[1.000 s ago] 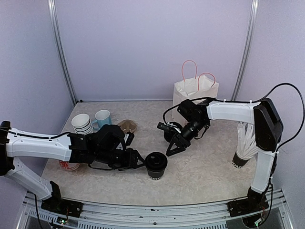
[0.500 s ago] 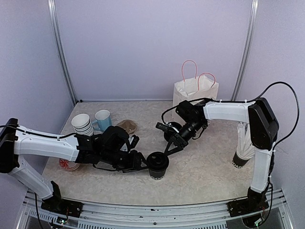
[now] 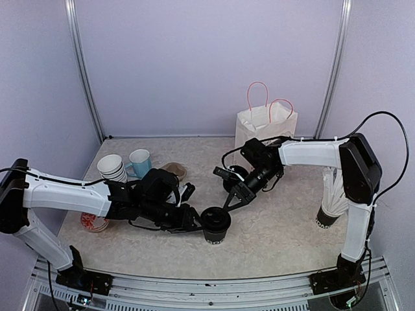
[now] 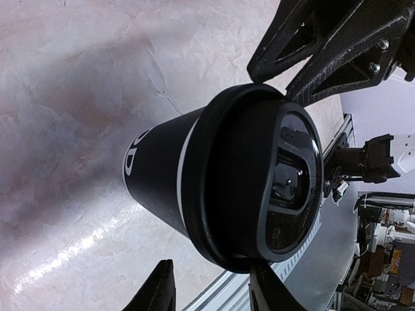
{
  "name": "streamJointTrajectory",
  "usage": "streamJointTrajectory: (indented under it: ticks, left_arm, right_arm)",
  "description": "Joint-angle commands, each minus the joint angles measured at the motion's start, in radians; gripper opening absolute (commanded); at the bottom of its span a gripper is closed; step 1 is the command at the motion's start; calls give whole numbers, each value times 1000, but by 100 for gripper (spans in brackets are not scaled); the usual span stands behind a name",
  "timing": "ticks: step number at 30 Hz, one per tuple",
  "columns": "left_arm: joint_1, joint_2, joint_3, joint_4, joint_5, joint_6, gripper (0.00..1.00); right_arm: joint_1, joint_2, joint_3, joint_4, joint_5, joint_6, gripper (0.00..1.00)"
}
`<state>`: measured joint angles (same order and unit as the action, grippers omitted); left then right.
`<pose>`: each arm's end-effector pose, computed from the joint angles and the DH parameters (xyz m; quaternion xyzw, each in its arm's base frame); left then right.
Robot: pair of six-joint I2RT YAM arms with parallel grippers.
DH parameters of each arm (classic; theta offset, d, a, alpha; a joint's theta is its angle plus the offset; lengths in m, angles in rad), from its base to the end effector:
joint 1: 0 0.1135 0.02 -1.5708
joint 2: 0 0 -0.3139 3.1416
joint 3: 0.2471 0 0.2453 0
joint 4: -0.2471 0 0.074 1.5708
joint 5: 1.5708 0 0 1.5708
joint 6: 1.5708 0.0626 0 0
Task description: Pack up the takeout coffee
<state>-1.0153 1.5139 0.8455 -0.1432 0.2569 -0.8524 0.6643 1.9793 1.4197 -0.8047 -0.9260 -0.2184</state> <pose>0.1545 -0.2791 0.2290 0.1223 0.9142 -0.3662 0.1229 0.2849 0.2866 0.2169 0.4218 -0.7850 -0.4536 0.0083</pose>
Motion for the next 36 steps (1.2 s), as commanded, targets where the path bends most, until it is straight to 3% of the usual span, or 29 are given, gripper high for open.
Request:
streamJointTrajectory:
  ticks: [1, 16, 36]
  left_arm:
    - [22, 126, -65, -213, -206, 47, 38]
    - [49, 46, 184, -260, -364, 182, 41]
    - [4, 93, 244, -138, -235, 242, 43]
  right_arm:
    - [47, 94, -67, -54, 252, -15, 24]
    - [36, -148, -145, -45, 116, -106, 36]
    - [67, -157, -179, -37, 81, -150, 38]
